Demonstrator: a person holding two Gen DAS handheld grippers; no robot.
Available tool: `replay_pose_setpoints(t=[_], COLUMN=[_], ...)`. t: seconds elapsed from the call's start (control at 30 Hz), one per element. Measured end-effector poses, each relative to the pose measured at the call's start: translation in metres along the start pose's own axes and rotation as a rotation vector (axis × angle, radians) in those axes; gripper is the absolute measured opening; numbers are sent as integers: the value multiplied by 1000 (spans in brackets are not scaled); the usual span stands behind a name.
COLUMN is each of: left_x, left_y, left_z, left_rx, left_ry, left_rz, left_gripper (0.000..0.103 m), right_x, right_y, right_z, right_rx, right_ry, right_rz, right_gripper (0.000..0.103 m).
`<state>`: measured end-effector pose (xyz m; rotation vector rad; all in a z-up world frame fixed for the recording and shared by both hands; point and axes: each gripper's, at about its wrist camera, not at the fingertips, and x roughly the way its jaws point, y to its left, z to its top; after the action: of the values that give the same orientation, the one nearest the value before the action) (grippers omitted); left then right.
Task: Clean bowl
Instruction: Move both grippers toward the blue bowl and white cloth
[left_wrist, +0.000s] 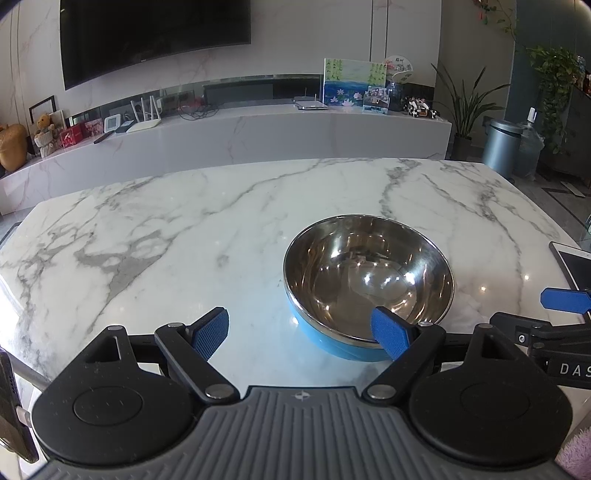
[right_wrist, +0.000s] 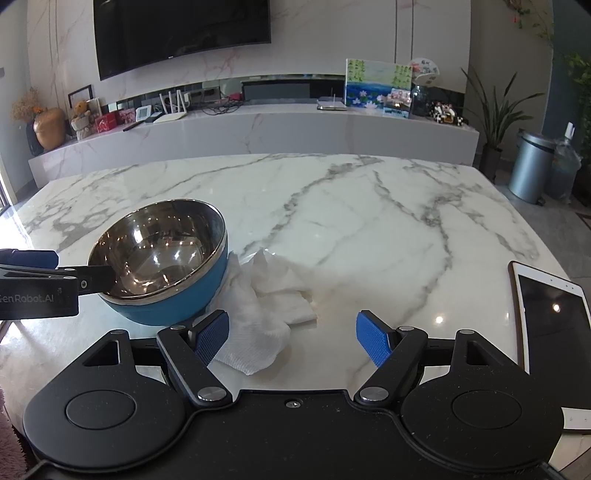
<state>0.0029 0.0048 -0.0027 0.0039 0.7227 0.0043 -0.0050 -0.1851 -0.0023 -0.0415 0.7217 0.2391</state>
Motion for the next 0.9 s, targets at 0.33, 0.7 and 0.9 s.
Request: replay_pose_setpoints(t=[0.33, 0.7, 0.9], left_x=[-1, 0, -1], left_y=[-1, -1, 0], left_z=[-1, 2, 2], left_rx=[1, 4, -5], left_ry=[4, 8, 1], left_rz=[1, 1, -1], left_gripper=[84, 84, 84], right_x=[1, 3, 5], right_y=[-1, 0, 0], right_z=[1, 0, 0], right_rx=[0, 0, 0], right_ry=[5, 11, 22], right_rz=[-1, 2, 7], right_gripper=[74, 74, 74])
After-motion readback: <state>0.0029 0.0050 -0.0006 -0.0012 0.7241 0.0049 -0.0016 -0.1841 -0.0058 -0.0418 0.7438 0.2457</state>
